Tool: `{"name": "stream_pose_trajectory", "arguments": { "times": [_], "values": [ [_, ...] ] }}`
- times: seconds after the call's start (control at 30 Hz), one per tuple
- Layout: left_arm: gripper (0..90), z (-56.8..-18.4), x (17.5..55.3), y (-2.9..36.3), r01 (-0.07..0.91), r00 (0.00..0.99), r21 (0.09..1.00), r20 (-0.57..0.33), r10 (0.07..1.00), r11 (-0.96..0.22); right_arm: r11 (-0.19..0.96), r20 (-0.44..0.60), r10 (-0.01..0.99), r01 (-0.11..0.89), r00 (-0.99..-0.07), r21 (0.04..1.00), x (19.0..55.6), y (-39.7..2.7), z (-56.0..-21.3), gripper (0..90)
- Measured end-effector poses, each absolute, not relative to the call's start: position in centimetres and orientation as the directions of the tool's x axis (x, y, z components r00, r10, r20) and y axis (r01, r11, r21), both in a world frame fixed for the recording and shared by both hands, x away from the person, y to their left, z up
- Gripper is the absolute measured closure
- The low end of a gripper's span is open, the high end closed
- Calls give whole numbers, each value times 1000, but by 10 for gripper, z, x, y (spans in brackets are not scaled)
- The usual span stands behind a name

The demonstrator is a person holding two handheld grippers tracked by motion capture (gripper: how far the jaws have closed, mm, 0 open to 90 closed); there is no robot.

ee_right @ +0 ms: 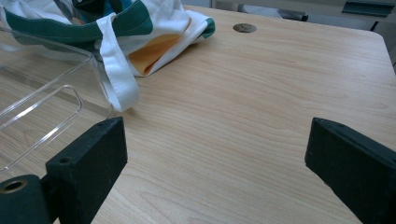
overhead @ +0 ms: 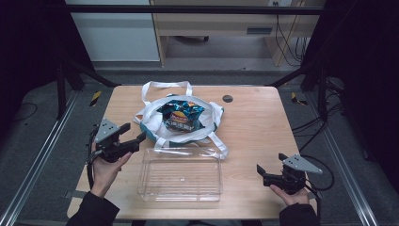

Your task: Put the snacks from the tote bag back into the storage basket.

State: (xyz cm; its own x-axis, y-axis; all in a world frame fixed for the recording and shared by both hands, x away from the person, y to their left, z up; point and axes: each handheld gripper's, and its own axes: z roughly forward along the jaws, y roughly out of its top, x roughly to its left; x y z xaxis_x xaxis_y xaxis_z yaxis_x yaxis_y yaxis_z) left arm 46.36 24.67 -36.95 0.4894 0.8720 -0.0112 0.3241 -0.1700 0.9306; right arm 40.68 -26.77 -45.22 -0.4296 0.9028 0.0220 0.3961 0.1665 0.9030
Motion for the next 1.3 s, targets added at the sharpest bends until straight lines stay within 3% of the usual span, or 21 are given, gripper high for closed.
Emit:
{"name": "stream_pose_trajectory", "arguments": {
  "times": [1.3],
  "values": [
    [321,-371,514,219,341,503,921,-12,864,-186,172,22,899,399,-437,901,408,-267,-453,59]
  ]
}}
